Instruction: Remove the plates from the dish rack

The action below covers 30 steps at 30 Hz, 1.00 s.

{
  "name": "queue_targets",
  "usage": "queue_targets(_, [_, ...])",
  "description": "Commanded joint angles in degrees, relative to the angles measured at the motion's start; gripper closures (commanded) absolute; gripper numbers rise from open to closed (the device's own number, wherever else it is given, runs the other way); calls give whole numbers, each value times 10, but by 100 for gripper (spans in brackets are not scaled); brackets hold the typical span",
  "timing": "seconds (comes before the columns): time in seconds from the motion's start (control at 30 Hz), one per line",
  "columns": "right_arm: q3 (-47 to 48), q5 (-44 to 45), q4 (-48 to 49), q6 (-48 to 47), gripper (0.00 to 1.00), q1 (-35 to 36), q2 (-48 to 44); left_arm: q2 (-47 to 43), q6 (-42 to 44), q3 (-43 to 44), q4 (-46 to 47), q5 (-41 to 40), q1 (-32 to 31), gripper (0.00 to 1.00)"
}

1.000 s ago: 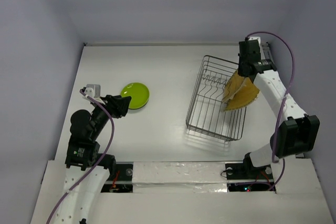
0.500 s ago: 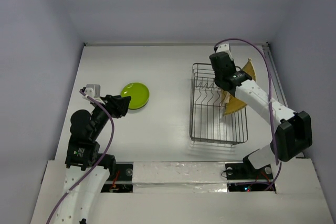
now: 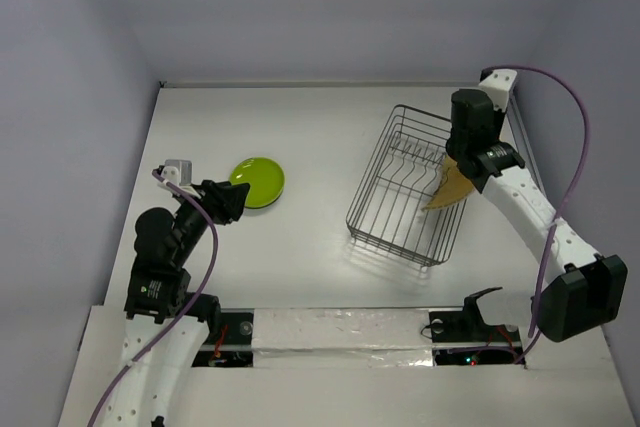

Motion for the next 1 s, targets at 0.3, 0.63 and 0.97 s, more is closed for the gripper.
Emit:
queue_targets(0.3, [84,-44,118,2,100,12,-44,16,-2,1,20,1,-2,52])
queue_targets(0.63, [168,-505,68,82,100,127,27,3,-4,1,14,-20,-2,53])
queue_targets(0.97, [217,-617,51,40,100,212,195,-4,-5,1,9,-33,-2,54])
